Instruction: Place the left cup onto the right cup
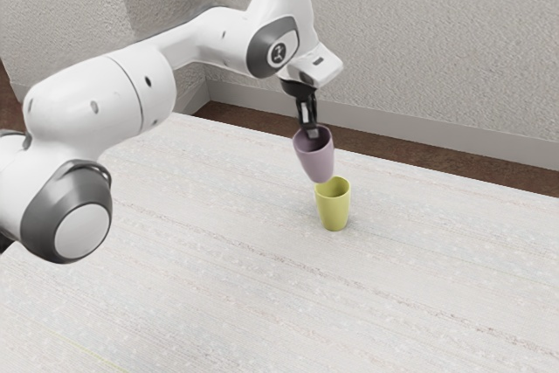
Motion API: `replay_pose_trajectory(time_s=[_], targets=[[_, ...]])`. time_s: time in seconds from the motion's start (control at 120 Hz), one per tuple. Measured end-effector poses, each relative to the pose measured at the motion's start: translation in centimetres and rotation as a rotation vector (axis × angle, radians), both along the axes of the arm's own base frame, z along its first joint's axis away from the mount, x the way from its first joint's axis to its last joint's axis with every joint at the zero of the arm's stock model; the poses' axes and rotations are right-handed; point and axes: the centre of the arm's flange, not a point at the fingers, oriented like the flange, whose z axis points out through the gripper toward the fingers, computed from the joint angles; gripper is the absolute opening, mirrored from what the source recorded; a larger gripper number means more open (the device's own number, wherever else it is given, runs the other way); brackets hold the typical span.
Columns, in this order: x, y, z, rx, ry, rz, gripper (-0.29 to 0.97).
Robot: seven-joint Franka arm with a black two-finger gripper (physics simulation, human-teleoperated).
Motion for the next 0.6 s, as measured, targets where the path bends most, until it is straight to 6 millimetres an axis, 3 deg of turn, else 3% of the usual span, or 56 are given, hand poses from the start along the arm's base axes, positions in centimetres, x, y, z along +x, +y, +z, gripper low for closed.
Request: replay_pose_trajectory(time_s=[0.6], targets=[[1.0,-0.6,-2.3,-0.011,-0.019,-0.058,-0.11]])
